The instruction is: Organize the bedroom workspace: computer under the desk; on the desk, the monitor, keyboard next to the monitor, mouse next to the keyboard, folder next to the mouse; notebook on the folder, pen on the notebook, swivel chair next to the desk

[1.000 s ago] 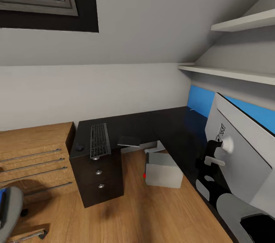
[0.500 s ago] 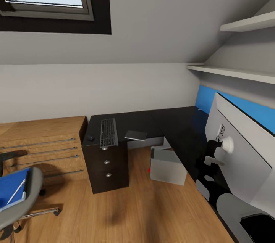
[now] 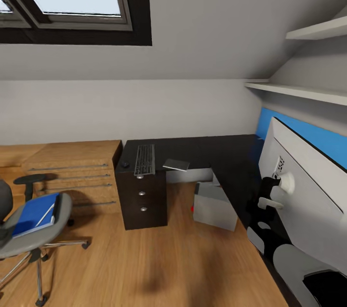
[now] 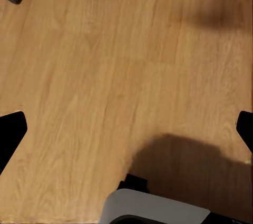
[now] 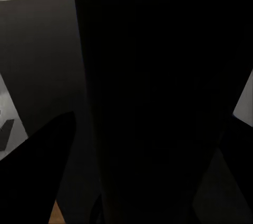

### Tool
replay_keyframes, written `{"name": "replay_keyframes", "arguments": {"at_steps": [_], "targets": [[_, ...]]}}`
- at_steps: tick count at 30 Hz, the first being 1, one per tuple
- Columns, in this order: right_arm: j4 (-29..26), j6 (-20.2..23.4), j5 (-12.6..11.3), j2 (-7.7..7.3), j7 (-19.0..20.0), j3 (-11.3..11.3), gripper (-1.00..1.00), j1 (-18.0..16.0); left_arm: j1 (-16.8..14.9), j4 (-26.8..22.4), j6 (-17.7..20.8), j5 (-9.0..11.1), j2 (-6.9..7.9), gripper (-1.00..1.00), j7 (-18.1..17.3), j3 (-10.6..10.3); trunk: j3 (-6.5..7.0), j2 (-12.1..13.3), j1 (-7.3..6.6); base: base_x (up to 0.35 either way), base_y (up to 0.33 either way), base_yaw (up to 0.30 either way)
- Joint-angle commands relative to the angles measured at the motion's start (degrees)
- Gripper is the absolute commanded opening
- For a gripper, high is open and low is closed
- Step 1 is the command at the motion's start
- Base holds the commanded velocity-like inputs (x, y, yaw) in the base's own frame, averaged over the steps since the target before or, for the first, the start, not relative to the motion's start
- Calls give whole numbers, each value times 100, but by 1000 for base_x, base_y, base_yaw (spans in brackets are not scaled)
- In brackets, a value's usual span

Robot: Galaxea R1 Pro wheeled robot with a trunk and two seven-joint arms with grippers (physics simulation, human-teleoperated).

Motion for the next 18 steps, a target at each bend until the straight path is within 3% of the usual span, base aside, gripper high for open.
{"name": "replay_keyframes", "arguments": {"at_steps": [1, 18], "targets": [[-10, -18, 4, -5, -16, 85, -100, -5, 1, -9, -11, 39, 3, 100, 40, -49, -5, -4, -2, -194, -289, 197], [-10, -18, 13, 4, -16, 87, -100, -5, 1, -9, -4, 36, 3, 100, 34, -49, -5, -4, -2, -251, -217, 197]]}}
